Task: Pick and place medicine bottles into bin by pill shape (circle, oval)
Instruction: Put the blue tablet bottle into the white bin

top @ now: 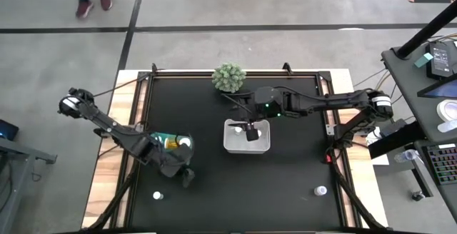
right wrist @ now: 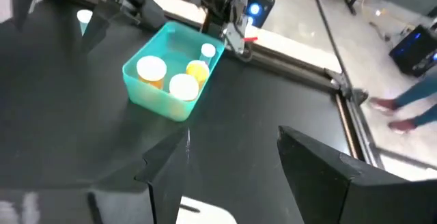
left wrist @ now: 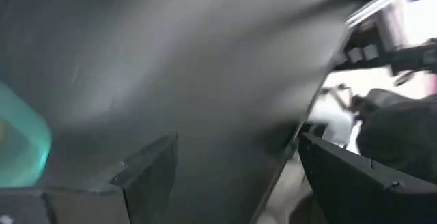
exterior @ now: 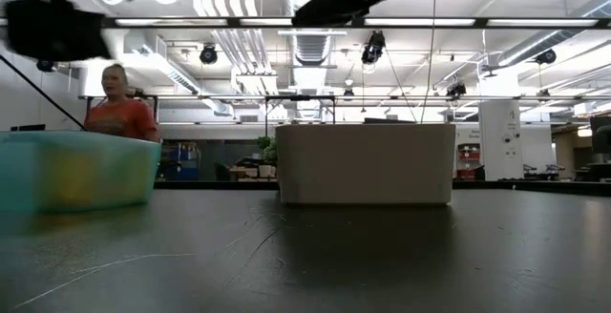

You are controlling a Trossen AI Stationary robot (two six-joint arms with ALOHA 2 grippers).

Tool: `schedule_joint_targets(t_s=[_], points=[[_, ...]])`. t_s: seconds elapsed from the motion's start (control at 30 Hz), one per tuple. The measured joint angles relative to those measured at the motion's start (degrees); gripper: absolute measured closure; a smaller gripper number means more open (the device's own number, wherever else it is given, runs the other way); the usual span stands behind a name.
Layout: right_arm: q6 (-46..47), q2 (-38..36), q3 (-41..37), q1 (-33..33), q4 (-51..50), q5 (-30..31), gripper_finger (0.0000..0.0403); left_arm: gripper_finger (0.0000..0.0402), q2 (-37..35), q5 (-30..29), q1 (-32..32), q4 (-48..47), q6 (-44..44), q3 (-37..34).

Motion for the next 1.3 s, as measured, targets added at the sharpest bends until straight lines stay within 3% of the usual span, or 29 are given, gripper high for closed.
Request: schedule_joint_targets(t_s=[0.23, 0.37, 0.7, 1.0, 1.13, 1.3], points=[[-0.5, 0.0, -0.2, 0.0, 0.3, 0.0, 0.0188, 0.0116, 3.2, 8.6, -5.3, -22.7, -12.9, 5.5], [0.5, 0.0, -0.8, 0.1, 0.3, 0.0, 0.0188, 0.0116, 5.5, 18.2, -8.3, -31.3, -20.3, 6.4], [1.1, 0.0, -1.3, 0.1, 0.4, 0.0, 0.0188, 0.0116, 11.2, 20.1, -17.3, -28.2, -26.0, 6.0], [2.0, 0.0, -1.3, 0.1, 0.8, 0.0, 0.0188, 0.0119, 15.9, 20.2, -18.7, -25.6, -23.6, 5.9], [2.1, 0.0, -1.3, 0.1, 1.5, 0.0, 0.0188, 0.0149, 16.6, 20.1, -18.7, -25.5, -22.7, 6.2], [2.0, 0.0, -1.3, 0.0, 1.7, 0.0, 0.0188, 0.022, 16.0, 19.9, -18.7, -25.6, -22.6, 6.2]])
